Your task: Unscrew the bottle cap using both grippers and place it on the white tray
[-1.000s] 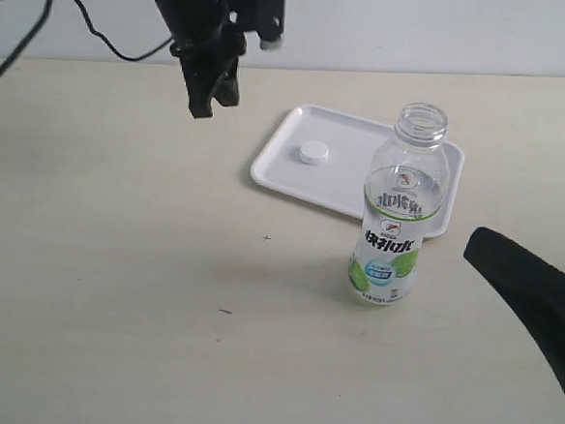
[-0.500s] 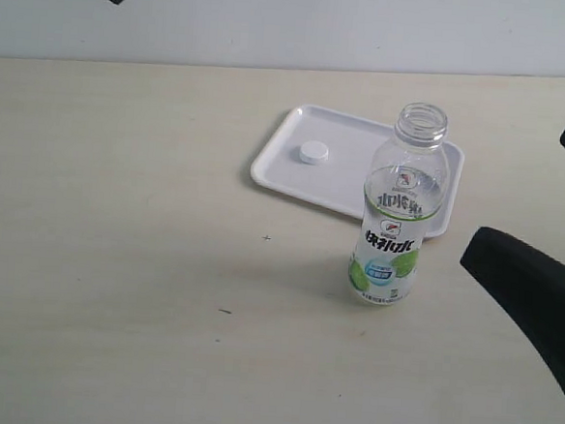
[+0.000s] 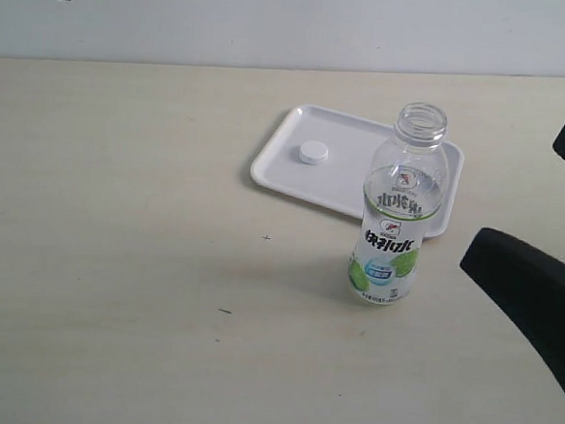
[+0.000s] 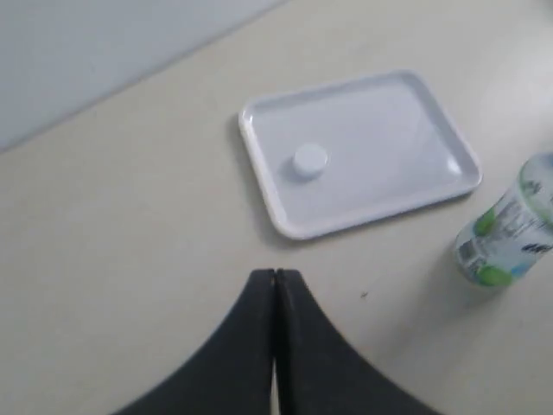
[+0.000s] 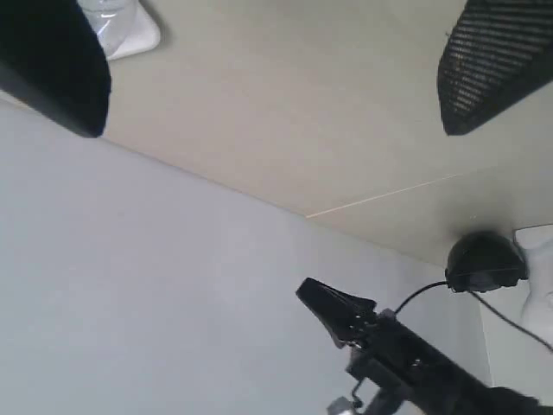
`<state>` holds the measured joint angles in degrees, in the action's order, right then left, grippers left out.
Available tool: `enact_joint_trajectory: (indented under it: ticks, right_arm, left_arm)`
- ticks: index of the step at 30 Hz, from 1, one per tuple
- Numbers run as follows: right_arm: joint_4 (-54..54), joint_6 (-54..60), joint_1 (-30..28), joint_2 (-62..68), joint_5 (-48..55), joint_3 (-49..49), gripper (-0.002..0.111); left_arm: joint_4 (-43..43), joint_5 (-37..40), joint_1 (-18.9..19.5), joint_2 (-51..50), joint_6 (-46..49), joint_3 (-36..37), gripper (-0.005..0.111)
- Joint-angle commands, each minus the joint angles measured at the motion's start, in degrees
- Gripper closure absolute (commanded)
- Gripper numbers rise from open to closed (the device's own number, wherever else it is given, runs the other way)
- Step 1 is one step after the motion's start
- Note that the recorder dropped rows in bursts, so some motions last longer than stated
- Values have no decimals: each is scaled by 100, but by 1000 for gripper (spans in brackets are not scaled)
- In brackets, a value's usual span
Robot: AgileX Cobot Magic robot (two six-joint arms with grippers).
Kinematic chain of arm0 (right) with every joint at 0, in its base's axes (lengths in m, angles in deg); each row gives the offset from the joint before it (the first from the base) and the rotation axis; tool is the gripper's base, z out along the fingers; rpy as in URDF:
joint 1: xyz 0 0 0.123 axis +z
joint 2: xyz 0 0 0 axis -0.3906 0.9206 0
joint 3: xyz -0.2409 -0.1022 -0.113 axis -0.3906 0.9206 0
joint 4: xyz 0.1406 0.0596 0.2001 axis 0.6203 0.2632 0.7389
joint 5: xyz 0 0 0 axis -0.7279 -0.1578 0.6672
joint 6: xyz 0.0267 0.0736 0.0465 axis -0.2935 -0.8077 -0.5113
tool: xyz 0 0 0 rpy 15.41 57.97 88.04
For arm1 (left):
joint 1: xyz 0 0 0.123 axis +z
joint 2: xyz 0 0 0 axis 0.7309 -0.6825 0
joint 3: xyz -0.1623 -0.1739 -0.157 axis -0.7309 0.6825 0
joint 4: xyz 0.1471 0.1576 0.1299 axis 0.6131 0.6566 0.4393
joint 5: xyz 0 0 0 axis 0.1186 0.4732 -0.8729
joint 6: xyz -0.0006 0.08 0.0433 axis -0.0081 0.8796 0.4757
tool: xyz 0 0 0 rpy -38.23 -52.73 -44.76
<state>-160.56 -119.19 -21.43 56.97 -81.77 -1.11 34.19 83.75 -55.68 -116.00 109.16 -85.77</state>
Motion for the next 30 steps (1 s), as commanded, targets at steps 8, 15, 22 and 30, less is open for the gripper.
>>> enact_joint_trajectory:
  ticks: [8,15,22,30]
  right_arm:
    - [-126,-38,-24,-35,-395,24,13]
    - [-442,-627,-24,-35,206,24,93]
    - [-757,-1128,-24,-35,669,24,106]
    - [-757,-1145,-24,-35,669,24,106]
  left_arm:
    - [-3513,-1969,19,4439,1954,3663,107]
    - [-4134,-2456,19,6305,2200,4815,107]
    - [-4134,-2164,19,7140,2174,5525,107]
    - [-4073,-2043,19,7254,2174,5877,107]
